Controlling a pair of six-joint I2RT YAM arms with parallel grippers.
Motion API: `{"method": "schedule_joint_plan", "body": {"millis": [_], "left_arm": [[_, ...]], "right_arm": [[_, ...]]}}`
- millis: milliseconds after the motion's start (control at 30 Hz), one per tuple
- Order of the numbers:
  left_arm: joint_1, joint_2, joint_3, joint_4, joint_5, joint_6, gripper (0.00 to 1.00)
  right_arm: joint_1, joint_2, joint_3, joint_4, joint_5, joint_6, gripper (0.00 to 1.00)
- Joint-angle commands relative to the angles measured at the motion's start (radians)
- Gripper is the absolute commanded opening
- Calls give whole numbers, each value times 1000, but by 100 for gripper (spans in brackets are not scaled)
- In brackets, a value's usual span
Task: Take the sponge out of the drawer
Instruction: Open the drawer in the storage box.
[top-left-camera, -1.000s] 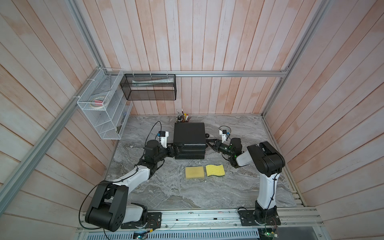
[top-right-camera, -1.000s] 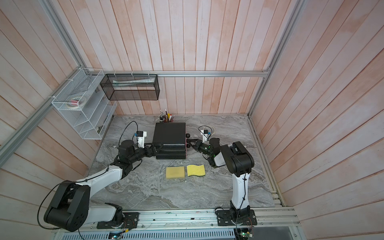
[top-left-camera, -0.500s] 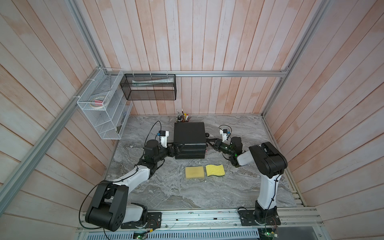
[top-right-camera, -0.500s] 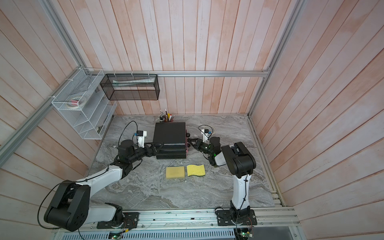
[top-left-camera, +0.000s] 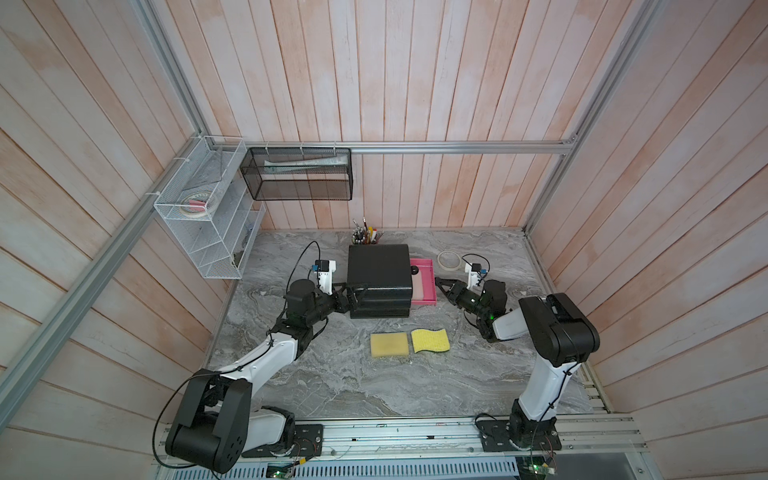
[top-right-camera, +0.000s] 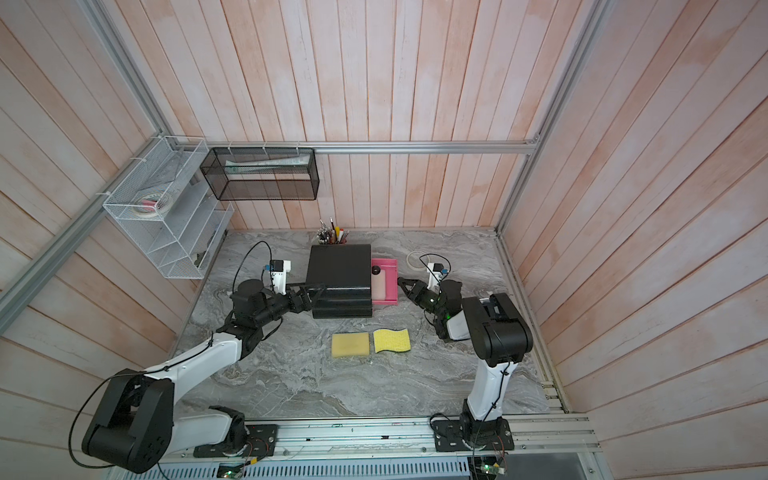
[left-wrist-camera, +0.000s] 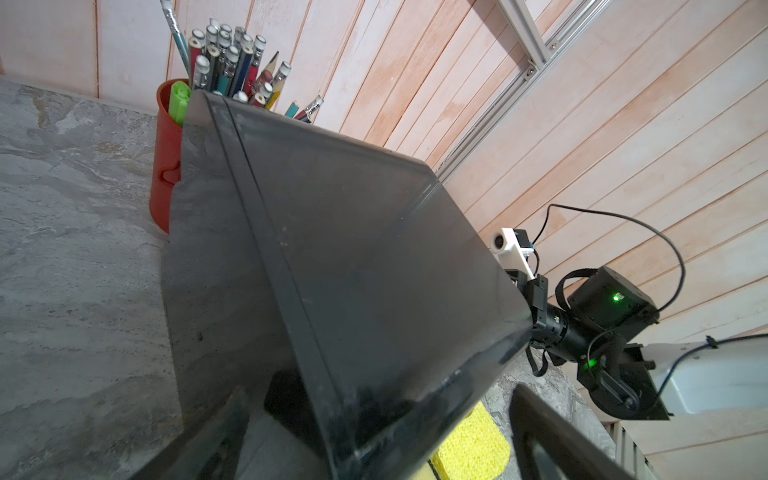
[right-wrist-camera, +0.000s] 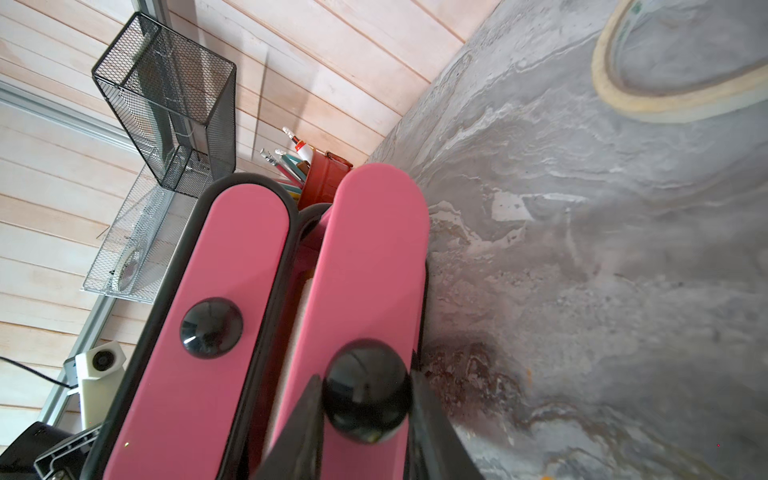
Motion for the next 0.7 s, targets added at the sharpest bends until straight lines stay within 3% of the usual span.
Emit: {"method": "schedule_joint_plan", "body": {"millis": [0, 667], "left_arm": [[5, -23, -6, -21, -19, 23, 99], [5, -22, 1, -28, -15, 28, 99]], "right_arm": [[-32, -20, -13, -11, 32, -40, 20], [-76, 7, -26, -103, 94, -105, 20]]}}
